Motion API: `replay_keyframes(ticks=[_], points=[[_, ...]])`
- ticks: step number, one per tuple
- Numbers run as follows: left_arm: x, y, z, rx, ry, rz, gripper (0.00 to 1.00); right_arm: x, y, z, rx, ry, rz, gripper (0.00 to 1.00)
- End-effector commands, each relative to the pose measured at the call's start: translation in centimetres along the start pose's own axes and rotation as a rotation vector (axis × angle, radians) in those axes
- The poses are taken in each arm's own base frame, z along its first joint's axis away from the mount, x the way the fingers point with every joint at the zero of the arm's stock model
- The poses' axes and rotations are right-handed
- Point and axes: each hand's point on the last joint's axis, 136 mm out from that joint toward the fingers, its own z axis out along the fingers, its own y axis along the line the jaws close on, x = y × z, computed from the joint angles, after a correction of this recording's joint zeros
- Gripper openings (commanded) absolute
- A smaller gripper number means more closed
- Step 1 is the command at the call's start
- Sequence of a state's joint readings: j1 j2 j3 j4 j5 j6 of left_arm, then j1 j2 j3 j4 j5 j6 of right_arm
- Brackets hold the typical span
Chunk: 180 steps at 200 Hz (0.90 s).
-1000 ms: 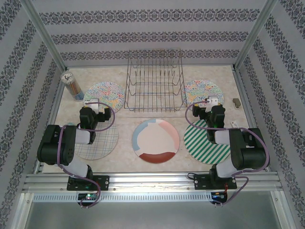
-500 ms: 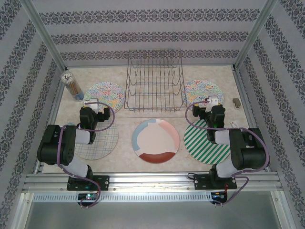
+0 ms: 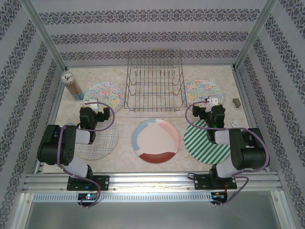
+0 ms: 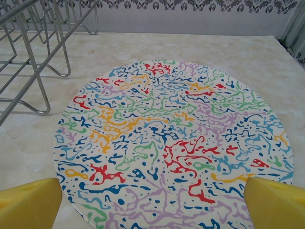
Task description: Load the plates into the dish rack
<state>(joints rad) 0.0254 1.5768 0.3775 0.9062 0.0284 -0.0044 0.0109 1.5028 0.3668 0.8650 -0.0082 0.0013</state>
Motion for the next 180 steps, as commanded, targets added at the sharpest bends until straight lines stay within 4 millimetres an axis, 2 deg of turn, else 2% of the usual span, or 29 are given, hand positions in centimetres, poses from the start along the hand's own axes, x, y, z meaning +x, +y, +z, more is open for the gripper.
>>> replay_keyframes(ticks=[1,82,97,113,134,145,162,180], points=[[-0.9,-0.1,0.2,-0.002,-0.038,-0.01,1.0,-1.3,0.0,0.4,-0.002,-0.038,0.015,0.98],[-0.9,-0.1,0.2,-0.002,-0.039,-0.01,1.0,-1.3,-0.1,0.4,-0.012,-0.038,0.03,0.98],[-1.0,-0.1,0.1,-0.006,-0.042,-0.013,1.0,-1.3,-0.6,0.2,-0.01,-0.044,0.057,0.98],[-1.4,0.9,-0.2,-0.058,-0.054,-0.039,0.99,-1.5,-1.3,-0.4,0.013,-0.068,0.084,0.98],[-3.4,0.6,-1.5,-0.038,-0.06,-0.024,1.0,-2.8,-1.6,-1.2,0.026,-0.102,0.09,0.98],[-5.1,0.9,-2.8,-0.053,-0.083,-0.032,0.99,-3.2,-2.0,-1.8,0.048,-0.102,0.108,0.98],[-8.2,1.7,-5.5,-0.091,-0.133,-0.118,1.0,-4.1,-2.6,-2.9,0.079,-0.053,0.152,0.98],[-11.0,2.2,-8.8,-0.097,-0.178,-0.217,0.99,-5.8,-1.7,-5.0,0.031,-0.044,0.161,0.98]])
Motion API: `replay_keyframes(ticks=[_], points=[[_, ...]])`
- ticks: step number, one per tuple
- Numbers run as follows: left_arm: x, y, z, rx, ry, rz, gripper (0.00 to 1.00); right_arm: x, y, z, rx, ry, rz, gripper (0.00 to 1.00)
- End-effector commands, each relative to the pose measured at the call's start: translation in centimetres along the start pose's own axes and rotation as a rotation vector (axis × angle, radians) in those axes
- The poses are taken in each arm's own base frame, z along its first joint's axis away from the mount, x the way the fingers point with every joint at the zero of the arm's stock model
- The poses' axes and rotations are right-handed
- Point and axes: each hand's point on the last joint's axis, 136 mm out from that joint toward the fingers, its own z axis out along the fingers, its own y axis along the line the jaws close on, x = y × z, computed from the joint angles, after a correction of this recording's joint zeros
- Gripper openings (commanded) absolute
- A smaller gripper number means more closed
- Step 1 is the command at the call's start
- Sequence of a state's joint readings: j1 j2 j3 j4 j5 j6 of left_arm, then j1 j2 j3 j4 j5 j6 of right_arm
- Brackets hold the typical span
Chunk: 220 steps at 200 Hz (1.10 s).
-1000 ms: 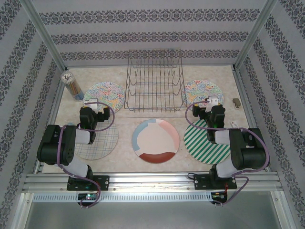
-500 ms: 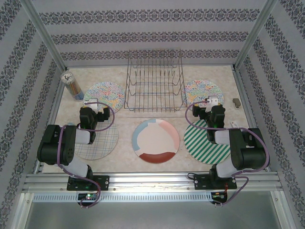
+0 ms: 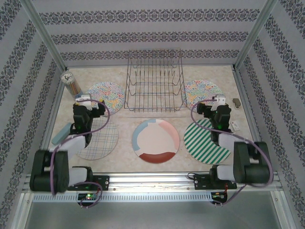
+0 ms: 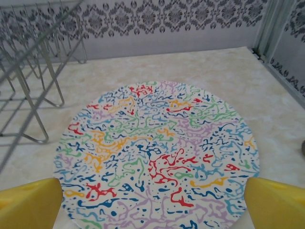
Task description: Load the plates into the dish rack
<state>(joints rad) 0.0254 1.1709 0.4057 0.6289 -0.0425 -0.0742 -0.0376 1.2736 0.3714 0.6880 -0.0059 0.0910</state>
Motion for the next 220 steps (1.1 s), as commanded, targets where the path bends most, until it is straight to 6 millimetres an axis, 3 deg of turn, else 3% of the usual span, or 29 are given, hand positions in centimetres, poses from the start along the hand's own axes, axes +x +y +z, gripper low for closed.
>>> replay_keyframes(ticks=[1,35,58,84,108,125,170,189,220], points=[[-3.6,0.7,-3.0,-0.041,-0.02,-0.138,1.0,-2.4,0.3,-2.2,-0.014,0.015,0.058,0.98],[-7.5,1.4,-8.9,-0.064,0.025,-0.247,0.99,-6.1,1.5,-6.0,-0.017,-0.003,0.188,0.98],[-7.7,1.4,-12.5,-0.063,0.109,-0.313,1.0,-7.9,3.7,-7.7,-0.069,0.076,0.183,0.98],[-6.4,1.7,-15.7,-0.083,0.195,-0.384,1.0,-9.1,8.5,-8.8,-0.205,0.141,0.118,0.98],[-3.5,3.6,-18.8,-0.222,0.338,-0.44,0.99,-9.1,11.0,-8.7,-0.171,0.22,-0.011,0.98],[-1.9,3.6,-20.5,-0.246,0.448,-0.442,0.99,-8.8,13.2,-8.3,-0.167,0.296,-0.108,0.98],[1.2,4.1,-22.8,-0.307,0.562,-0.485,0.99,-8.4,17.4,-6.9,-0.219,0.368,-0.154,0.98],[1.5,3.9,-22.8,-0.305,0.583,-0.48,0.99,-8.0,18.8,-6.3,-0.262,0.392,-0.146,0.98],[2.3,3.2,-21.7,-0.289,0.659,-0.492,0.99,-7.3,19.4,-5.5,-0.278,0.415,-0.152,0.98]])
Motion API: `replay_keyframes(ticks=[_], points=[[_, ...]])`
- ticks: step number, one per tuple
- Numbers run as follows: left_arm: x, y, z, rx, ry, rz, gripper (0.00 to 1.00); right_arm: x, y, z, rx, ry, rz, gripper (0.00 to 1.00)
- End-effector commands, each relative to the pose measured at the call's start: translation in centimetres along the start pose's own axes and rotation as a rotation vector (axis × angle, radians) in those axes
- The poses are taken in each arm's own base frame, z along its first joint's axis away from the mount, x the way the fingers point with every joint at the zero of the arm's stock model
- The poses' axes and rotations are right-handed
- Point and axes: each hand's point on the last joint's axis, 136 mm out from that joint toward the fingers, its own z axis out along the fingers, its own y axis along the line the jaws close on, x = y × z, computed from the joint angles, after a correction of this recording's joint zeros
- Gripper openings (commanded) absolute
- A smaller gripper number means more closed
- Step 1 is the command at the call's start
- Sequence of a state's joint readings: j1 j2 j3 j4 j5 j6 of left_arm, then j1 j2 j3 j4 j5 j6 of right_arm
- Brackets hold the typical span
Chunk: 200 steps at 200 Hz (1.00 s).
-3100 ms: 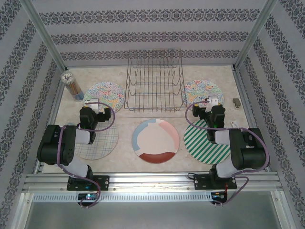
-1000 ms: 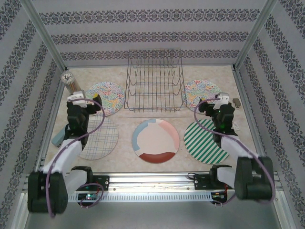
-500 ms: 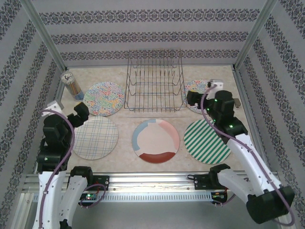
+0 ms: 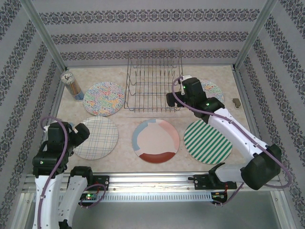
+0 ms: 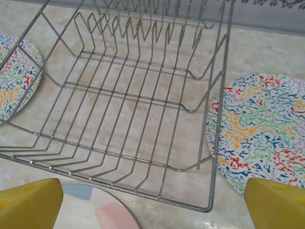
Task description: Load the plates into the dish rack
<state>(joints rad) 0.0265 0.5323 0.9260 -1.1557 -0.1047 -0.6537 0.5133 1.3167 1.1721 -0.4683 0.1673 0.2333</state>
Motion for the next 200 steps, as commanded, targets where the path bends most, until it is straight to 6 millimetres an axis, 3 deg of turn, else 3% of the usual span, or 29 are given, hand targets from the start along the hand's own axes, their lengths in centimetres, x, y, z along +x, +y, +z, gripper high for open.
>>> replay_keyframes(ticks=[1,50,85,121,158,200], points=[[1.3,0.0,1.0,-0.026,0.096,-0.014,0.99,-0.6,0.7,0.0,-0.025,0.005,-0.003,0.98],[0.3,-1.3,3.1,0.052,0.127,-0.1,0.99,-0.2,0.2,0.6,-0.049,0.013,0.01,0.98],[-1.1,-3.2,5.8,0.233,0.226,-0.238,0.99,0.8,-0.7,1.7,-0.056,0.053,0.032,0.98],[-2.8,-1.7,7.3,0.264,0.244,-0.331,0.99,1.4,-1.2,2.6,-0.073,0.08,0.059,0.98],[-1.7,1.5,8.5,0.096,0.265,-0.338,0.99,1.9,-1.0,3.3,-0.112,0.107,0.073,0.98],[-1.2,3.8,9.1,-0.034,0.263,-0.364,1.0,2.1,3.6,1.8,-0.296,0.142,0.093,0.98]])
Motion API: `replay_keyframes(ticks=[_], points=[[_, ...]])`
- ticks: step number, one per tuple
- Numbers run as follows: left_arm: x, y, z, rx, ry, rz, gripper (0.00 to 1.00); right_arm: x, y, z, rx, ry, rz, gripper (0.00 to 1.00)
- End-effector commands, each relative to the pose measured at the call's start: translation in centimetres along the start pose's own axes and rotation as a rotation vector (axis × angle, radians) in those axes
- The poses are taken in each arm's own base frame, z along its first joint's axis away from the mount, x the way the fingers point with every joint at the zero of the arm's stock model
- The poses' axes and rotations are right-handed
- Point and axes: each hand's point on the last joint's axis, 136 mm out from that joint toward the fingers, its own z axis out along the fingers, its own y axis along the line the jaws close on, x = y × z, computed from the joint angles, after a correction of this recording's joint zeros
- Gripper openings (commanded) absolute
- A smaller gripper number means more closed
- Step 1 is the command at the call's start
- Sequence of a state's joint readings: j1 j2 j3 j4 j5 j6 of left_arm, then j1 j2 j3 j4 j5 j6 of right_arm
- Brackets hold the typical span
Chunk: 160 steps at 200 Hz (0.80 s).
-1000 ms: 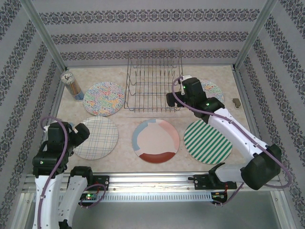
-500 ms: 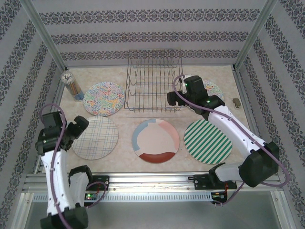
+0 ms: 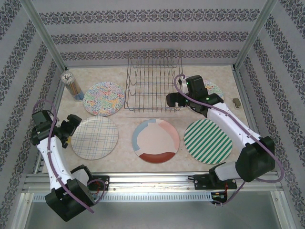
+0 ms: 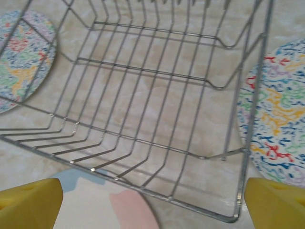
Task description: Load the plates into the dish rack
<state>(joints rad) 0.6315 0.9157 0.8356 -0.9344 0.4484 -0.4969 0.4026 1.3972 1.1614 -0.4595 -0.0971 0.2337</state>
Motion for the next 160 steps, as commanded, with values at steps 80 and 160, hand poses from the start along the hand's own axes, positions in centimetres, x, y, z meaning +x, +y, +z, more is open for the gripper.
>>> replay_keyframes(ticks=[80,160], points=[[-1.1,3.7,0.4,-0.179,-0.085,-0.026,1.0,6.5,18.8,-0.7,-0.44,0.138,0.179,0.98],[-1.2,5.3,1.8,-0.228,-0.191,-0.084,1.0,11.2,25.3,4.1,-0.473,0.251,0.173,0.97]])
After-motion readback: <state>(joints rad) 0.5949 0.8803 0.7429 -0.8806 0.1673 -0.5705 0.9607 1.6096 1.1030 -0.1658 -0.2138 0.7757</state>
